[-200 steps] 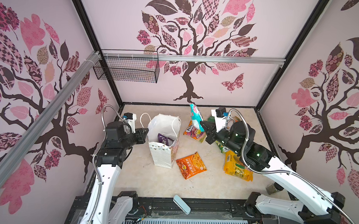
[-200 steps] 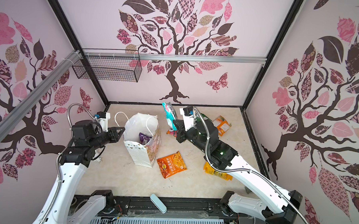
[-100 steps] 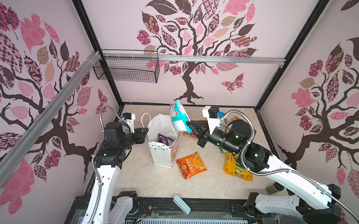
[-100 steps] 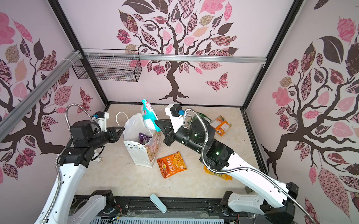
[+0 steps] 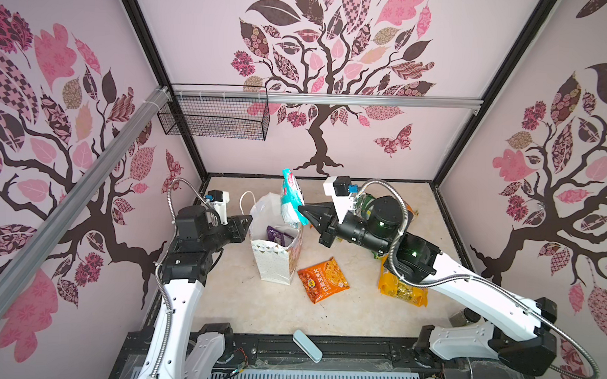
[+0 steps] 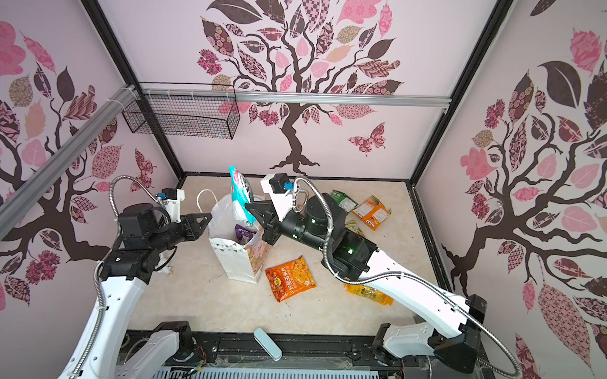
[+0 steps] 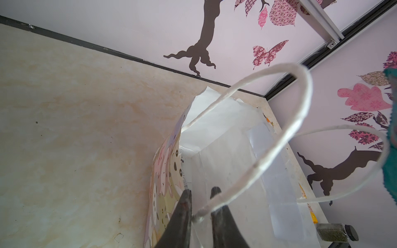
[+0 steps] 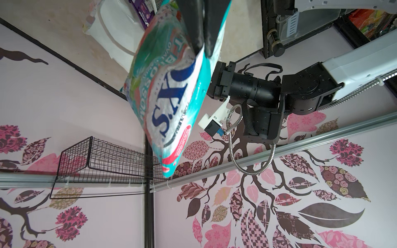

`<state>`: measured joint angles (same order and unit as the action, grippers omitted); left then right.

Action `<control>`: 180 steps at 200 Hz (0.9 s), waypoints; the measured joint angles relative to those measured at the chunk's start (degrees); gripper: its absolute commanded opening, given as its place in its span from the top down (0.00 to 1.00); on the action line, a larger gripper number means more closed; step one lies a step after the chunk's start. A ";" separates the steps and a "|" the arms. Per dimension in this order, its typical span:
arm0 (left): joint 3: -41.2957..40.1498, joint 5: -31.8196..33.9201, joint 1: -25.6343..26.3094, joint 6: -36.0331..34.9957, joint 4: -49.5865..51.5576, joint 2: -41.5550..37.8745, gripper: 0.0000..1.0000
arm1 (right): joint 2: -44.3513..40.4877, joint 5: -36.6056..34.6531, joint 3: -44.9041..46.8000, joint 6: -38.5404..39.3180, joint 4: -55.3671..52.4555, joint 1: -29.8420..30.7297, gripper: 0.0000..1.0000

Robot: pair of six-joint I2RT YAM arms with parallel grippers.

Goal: Place the snacks into the paper bag
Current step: Place the snack in the paper bag.

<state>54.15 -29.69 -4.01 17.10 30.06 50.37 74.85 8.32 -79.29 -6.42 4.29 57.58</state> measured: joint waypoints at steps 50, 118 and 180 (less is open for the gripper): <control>0.00 -0.02 -0.50 0.04 0.00 0.00 0.79 | 5.33 -1.95 -4.04 0.96 -0.33 3.39 1.00; 0.00 -0.13 -0.63 0.04 0.00 0.02 0.79 | 10.08 -5.35 -5.70 1.97 -2.49 4.61 1.00; 0.00 -0.39 -0.83 0.11 -0.02 0.02 0.79 | 17.33 -9.11 -7.52 2.08 -1.86 4.59 1.00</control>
<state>54.15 -30.09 -4.84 17.21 30.04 50.39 92.18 -0.80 -86.80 -4.34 2.44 62.17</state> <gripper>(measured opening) 0.210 0.043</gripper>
